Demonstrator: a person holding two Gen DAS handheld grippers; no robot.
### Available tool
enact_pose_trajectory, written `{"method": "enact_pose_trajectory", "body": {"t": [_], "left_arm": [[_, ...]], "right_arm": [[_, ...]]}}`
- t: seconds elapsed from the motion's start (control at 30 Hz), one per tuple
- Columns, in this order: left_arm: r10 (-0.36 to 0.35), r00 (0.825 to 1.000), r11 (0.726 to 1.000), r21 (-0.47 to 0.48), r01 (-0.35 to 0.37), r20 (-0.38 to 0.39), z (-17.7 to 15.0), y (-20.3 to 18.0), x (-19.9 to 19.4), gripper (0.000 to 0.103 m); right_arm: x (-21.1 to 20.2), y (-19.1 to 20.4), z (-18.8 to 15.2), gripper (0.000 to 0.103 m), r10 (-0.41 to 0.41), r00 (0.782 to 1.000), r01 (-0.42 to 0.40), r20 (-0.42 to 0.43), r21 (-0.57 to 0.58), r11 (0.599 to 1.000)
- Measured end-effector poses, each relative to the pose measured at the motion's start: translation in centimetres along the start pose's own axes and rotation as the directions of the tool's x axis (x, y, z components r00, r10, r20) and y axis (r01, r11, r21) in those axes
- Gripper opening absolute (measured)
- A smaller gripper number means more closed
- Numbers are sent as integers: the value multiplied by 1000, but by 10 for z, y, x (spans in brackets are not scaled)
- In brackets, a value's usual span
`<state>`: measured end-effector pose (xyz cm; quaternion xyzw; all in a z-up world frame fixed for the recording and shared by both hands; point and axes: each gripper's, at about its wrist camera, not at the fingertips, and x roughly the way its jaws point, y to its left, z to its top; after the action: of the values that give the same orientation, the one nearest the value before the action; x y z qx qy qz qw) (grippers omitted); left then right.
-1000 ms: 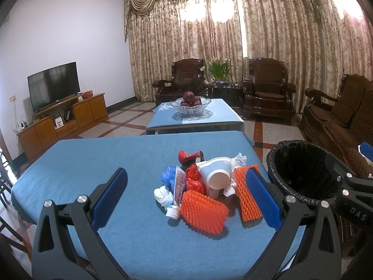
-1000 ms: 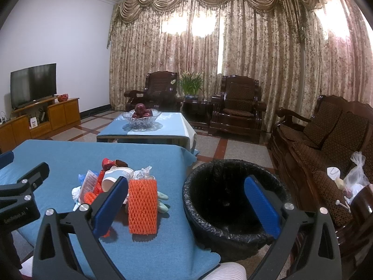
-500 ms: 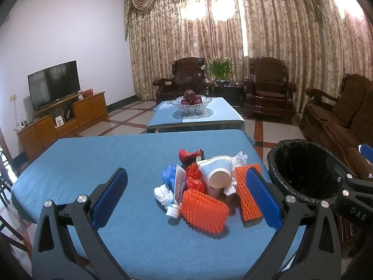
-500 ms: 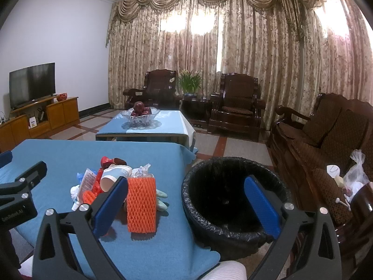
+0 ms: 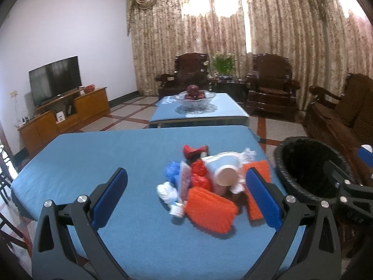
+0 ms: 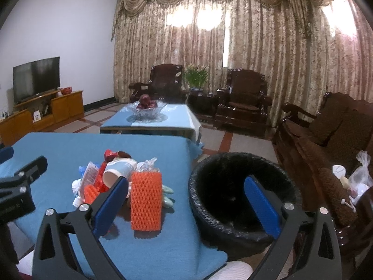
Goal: Collect trash
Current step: 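Grasp an orange foam net with the right tool while the left tool grasps another orange net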
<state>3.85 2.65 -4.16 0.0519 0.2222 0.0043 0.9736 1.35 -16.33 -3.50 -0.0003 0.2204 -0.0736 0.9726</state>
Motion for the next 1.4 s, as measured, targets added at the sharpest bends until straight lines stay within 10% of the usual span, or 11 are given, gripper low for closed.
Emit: {"method": "enact_pose_trajectory", "body": {"t": [0.57,0.83,1.0,1.4], "left_arm": [[65,984,998,-1,-66,-165,-44,44,81,97],[0,981,1000,-10,-2,-194,-47,30,94,89],[-50,972,999,-12,48,-231,-51,18,99,77],[-156,951,985,24,169,-267,-56,-39,92,86]], "right_arm": [[134,48,-61,64,139,948,-151,-286,-19,988],[143,50,-72,12,240,913,-253,-329,4,967],[129,45,-63,10,240,925,-250,-294,1,968],[101,20,-50,10,170,956,-180,-237,-18,984]]}}
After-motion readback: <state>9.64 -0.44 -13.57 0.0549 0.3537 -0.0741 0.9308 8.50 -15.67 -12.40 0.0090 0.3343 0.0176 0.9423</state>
